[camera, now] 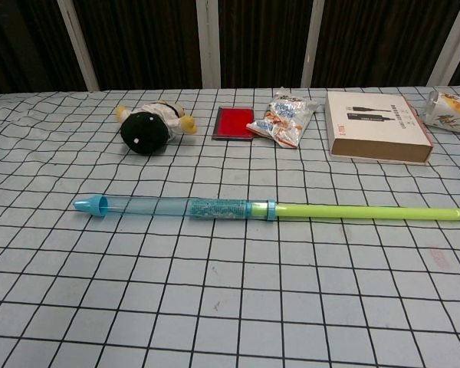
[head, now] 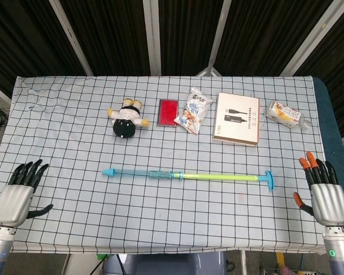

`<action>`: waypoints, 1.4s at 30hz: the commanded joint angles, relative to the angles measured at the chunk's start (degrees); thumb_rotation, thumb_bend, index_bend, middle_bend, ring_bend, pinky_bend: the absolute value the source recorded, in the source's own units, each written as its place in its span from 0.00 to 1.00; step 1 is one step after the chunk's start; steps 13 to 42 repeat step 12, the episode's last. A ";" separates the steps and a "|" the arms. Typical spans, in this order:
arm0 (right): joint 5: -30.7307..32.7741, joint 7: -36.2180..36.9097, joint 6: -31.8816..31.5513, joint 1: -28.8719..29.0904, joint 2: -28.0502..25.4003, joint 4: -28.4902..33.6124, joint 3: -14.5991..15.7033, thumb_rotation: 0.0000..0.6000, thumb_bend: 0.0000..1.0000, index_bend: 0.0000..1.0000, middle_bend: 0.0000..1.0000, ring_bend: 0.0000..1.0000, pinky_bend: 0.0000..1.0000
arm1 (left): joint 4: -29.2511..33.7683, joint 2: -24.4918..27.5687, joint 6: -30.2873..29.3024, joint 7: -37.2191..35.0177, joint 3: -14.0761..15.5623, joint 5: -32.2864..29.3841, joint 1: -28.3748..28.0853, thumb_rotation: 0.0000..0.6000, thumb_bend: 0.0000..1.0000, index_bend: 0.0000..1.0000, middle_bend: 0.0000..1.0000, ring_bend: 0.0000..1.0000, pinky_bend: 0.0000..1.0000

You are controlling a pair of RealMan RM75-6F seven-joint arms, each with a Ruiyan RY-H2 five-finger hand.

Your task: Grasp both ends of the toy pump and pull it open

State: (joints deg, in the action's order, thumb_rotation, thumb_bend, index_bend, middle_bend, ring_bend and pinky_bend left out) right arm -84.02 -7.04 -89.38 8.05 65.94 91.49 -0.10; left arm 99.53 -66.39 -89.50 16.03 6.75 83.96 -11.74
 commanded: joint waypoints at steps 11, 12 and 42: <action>0.14 4.20 -0.48 -3.39 -2.17 -0.59 0.00 1.00 0.35 0.00 0.00 0.00 0.00 | -10.44 -1.49 -3.31 -5.88 -3.47 2.38 3.27 1.00 0.13 0.00 0.00 0.00 0.00; 0.14 4.12 -0.26 -3.39 -2.25 -0.49 -0.07 1.00 0.35 0.00 0.00 0.00 0.00 | -10.58 -1.49 -3.09 -5.97 -3.60 2.51 3.25 1.00 0.13 0.00 0.00 0.00 0.00; 0.14 4.12 -0.26 -3.39 -2.25 -0.49 -0.07 1.00 0.35 0.00 0.00 0.00 0.00 | -10.58 -1.49 -3.09 -5.97 -3.60 2.51 3.25 1.00 0.13 0.00 0.00 0.00 0.00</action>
